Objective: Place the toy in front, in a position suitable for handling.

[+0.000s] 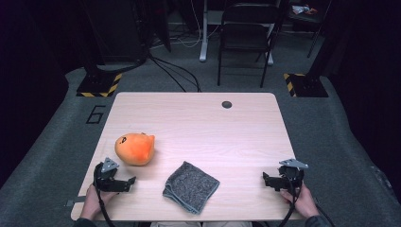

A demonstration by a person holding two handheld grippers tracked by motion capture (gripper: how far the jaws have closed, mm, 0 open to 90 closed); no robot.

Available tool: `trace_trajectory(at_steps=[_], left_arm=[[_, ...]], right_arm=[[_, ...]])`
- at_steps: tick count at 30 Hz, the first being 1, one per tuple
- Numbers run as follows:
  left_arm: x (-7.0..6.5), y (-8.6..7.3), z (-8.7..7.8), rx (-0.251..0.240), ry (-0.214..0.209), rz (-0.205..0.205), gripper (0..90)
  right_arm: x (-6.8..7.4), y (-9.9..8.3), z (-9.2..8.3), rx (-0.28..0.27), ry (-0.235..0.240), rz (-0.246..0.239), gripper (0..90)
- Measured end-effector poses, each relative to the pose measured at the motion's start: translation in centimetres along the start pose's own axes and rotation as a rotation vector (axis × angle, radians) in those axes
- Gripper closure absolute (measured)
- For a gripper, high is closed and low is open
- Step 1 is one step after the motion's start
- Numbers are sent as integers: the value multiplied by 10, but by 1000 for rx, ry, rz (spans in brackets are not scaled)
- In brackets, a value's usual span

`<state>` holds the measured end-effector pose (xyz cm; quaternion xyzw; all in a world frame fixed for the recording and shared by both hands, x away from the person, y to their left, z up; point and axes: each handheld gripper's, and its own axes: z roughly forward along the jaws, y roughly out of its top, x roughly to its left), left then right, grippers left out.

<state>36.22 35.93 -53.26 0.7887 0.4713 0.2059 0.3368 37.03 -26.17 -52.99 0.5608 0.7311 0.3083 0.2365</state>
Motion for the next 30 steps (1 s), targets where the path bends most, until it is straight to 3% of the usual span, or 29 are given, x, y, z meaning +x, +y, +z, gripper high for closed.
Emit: trace_trajectory(at_steps=[13, 18, 20, 22, 24, 30], left_arm=[[0, 0, 0, 0, 0, -1, 0], [0, 0, 0, 0, 1, -1, 0], [0, 0, 0, 0, 1, -1, 0], [0, 0, 0, -1, 1, 0, 0], [0, 0, 0, 1, 0, 0, 0], [0, 0, 0, 0, 1, 0, 0]], right_arm=[[-2, 1, -1, 12, 26, -31, 0], [-3, 2, -2, 35, 70, -70, 0], [-1, 3, -4, 56, 80, -64, 0], [0, 4, -5, 78, 86, -97, 0], [2, 6, -6, 113, 99, -89, 0], [11, 15, -16, 98, 138, -122, 0]])
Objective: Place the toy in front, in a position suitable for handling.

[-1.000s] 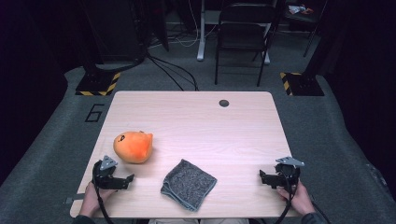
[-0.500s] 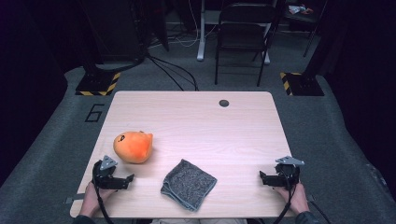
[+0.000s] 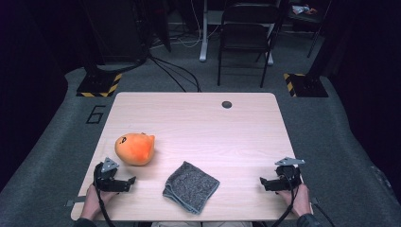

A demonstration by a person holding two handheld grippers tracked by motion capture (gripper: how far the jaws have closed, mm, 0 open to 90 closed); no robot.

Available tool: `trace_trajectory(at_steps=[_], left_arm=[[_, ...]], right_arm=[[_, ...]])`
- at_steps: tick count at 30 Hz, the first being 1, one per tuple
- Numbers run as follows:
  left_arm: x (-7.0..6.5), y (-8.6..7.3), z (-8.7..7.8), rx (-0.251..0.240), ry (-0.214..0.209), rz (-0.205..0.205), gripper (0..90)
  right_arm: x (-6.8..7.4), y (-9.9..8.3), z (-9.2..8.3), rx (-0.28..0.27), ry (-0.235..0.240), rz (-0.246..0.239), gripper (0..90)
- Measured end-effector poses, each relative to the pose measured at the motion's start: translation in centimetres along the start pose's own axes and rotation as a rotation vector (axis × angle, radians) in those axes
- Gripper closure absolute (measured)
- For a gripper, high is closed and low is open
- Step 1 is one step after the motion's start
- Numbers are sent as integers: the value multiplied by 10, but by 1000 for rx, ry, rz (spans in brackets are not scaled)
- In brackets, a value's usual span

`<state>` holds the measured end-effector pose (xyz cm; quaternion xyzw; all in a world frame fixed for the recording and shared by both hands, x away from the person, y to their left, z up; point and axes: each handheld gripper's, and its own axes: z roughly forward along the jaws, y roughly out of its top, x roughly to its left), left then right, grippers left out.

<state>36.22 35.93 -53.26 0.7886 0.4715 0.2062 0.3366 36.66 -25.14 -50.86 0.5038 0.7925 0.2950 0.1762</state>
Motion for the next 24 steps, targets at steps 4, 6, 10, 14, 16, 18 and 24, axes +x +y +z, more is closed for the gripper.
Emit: trace_trajectory(at_steps=[4, 6, 10, 14, 16, 18, 24], left_arm=[[0, 0, 0, 0, 0, 0, 0], [0, 0, 0, 0, 0, 0, 0], [0, 0, 0, 0, 0, 0, 0], [0, 0, 0, 1, 2, 0, 0], [0, 0, 0, 1, 2, 0, 0], [0, 0, 0, 1, 2, 0, 0], [0, 0, 0, 1, 3, -2, 0]], right_arm=[[8, 6, -7, -26, 20, -14, 0], [11, 9, -8, -27, 27, -29, 0], [24, 16, -12, -24, 40, -48, 0], [37, 23, -14, -24, 72, -76, 0], [45, 27, -14, -31, 91, -94, 0], [54, 31, -15, -36, 110, -111, 0], [92, 43, -13, -43, 183, -202, 0]])
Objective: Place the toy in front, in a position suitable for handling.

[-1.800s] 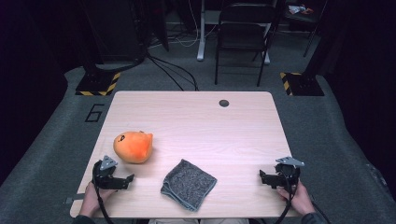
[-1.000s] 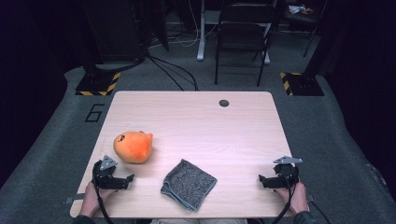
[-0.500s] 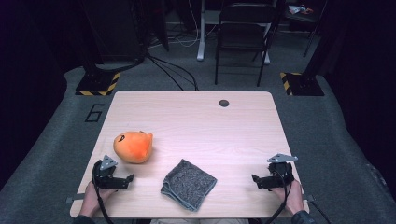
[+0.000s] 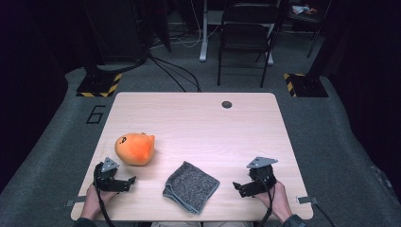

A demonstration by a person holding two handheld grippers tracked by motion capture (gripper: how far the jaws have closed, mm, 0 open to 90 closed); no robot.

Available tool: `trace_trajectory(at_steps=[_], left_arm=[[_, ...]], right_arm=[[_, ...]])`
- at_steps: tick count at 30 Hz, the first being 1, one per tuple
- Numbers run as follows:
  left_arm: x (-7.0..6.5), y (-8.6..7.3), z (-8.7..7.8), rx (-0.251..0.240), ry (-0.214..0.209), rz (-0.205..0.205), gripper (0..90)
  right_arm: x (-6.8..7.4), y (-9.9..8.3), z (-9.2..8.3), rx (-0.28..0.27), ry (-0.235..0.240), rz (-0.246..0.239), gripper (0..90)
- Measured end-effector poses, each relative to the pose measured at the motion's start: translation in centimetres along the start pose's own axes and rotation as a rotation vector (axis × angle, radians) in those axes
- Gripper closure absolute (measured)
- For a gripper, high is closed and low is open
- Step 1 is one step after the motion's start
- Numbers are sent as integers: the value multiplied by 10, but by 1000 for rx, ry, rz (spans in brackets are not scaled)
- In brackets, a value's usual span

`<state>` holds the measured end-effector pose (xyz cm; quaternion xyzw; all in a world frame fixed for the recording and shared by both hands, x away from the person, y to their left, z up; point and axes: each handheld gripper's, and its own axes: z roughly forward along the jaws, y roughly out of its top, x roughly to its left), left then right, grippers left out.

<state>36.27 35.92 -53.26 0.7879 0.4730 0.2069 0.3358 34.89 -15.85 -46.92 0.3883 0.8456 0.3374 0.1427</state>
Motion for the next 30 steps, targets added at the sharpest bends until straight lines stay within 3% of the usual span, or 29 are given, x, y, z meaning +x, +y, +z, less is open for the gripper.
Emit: trace_trajectory(at_steps=[7, 30], left_arm=[[0, 0, 0, 1, -1, 3, 0], [0, 0, 0, 0, -2, -1, 0]], right_arm=[[29, 20, 15, 11, 54, -70, 0], [85, 55, 74, 57, 161, -196, 16]])
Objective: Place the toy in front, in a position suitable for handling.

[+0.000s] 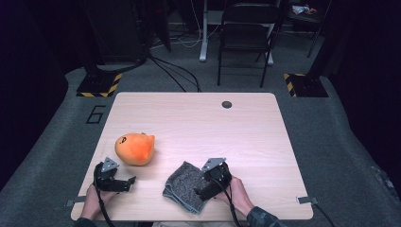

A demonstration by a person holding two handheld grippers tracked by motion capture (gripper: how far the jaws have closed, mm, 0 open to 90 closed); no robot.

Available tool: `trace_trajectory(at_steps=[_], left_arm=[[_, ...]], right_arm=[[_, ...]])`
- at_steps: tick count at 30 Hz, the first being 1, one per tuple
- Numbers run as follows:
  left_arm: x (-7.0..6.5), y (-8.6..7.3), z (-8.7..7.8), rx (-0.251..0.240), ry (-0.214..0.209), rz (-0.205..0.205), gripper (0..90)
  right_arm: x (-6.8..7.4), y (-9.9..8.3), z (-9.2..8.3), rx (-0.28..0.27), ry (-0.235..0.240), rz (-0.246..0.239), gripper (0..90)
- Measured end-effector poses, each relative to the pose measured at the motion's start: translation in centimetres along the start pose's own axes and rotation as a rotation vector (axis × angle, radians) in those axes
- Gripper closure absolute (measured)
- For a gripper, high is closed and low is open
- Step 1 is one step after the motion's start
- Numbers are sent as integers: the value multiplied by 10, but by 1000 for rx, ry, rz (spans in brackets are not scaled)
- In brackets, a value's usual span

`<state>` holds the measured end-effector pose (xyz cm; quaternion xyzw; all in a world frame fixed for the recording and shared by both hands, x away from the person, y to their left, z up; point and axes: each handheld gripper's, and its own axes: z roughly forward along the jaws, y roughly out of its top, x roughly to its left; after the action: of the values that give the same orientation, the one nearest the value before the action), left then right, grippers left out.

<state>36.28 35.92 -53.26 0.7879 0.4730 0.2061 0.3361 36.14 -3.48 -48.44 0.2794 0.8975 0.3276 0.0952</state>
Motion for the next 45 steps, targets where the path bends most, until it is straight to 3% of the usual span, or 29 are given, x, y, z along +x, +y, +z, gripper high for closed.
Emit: trace_trajectory(at_steps=[6, 10, 14, 21, 26, 32, 34, 37, 44, 45], left_arm=[[0, 0, 0, 0, 0, 0, 0], [0, 0, 0, 0, 1, 1, 0], [0, 0, 0, 0, 0, 4, 0], [0, 0, 0, 0, 0, 4, 0], [0, 0, 0, 0, 0, 1, 0], [0, 0, 0, 0, 1, 1, 0], [0, 0, 0, 0, -1, 3, 0], [0, 0, 0, 0, 1, 1, 0], [1, 0, 0, 5, -1, 7, 0], [1, 0, 0, 5, -1, 6, 0]], right_arm=[[9, 7, 20, 38, 26, -44, 51], [10, 12, 27, 37, 37, -56, 135], [13, 9, 38, 86, 32, -82, 186], [11, 8, 37, 87, 41, -95, 281], [11, 4, 33, 52, 29, -83, 451], [11, 4, 32, 42, 40, -60, 647], [11, 4, 31, 44, 42, -73, 697], [12, 5, 30, 45, 40, -82, 734], [10, 8, 24, 18, 37, -45, 745], [9, 9, 22, 19, 38, -61, 745]])
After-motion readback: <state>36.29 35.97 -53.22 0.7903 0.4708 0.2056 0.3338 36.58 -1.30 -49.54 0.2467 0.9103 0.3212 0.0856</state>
